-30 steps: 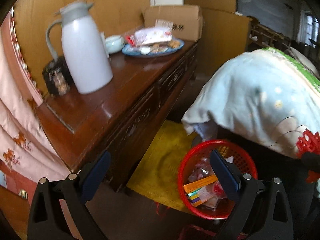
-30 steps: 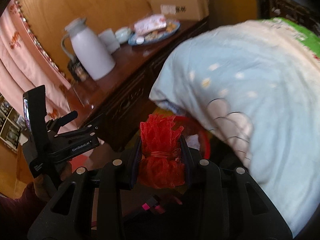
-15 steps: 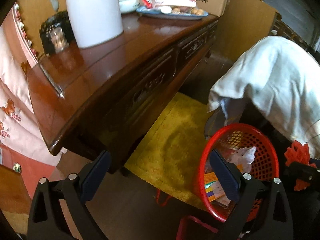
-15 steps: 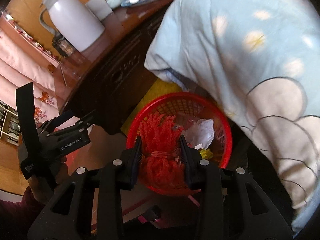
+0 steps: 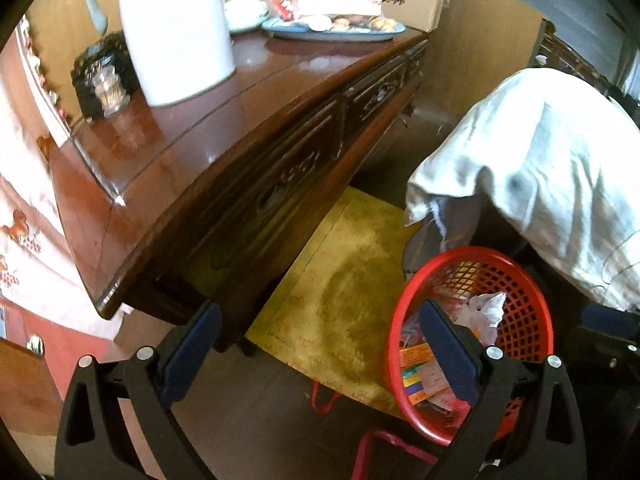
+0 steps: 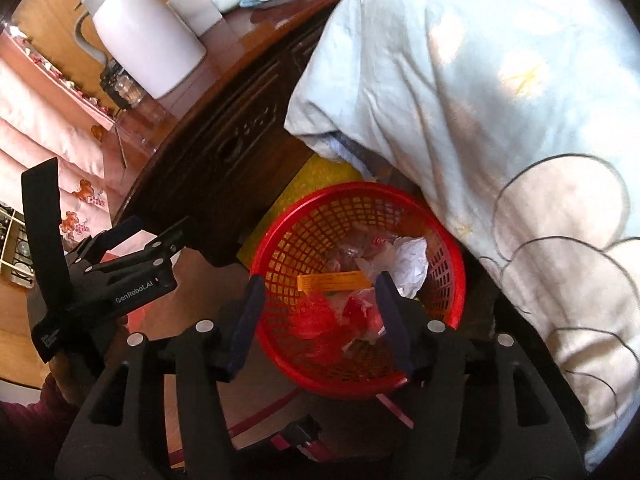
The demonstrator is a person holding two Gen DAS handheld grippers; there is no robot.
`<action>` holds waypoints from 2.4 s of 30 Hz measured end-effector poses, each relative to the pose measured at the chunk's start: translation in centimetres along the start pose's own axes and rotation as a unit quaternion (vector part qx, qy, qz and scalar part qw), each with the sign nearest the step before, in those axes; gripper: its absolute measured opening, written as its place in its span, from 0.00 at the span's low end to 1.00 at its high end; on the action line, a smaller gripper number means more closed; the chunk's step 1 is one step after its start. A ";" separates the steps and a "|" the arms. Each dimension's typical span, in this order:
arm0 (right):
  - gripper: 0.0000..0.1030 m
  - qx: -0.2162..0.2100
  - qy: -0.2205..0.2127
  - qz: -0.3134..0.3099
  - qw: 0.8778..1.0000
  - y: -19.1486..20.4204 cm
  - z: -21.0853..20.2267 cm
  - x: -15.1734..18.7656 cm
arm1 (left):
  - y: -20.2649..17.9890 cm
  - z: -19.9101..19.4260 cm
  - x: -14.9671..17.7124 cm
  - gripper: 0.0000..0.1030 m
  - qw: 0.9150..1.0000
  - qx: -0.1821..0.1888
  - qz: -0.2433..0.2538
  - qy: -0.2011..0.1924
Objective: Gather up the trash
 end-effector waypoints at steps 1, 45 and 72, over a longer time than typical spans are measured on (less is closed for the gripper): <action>0.55 0.001 -0.005 0.000 1.000 0.1 -0.3 0.0 | -0.2 -0.6 -0.2 0.94 1.000 -0.001 0.005 -0.008; 0.84 0.064 -0.178 0.034 0.981 -0.4 -18.2 10.0 | -8.7 -21.0 3.4 0.94 0.980 0.008 0.114 -0.164; 0.84 0.103 -0.081 -0.014 0.991 1.6 -10.0 7.9 | -5.6 -12.7 3.1 0.94 0.991 -0.011 0.090 -0.099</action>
Point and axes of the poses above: each gripper's, at about its wrist camera, not at the fingertips, and z roughly the way its jaws point, y to its left, x to its underside, the point moved 4 cm from there along z, roughly the way its jaws point, and after that the axes turned 9 degrees about -x, right-handed, at the moved point
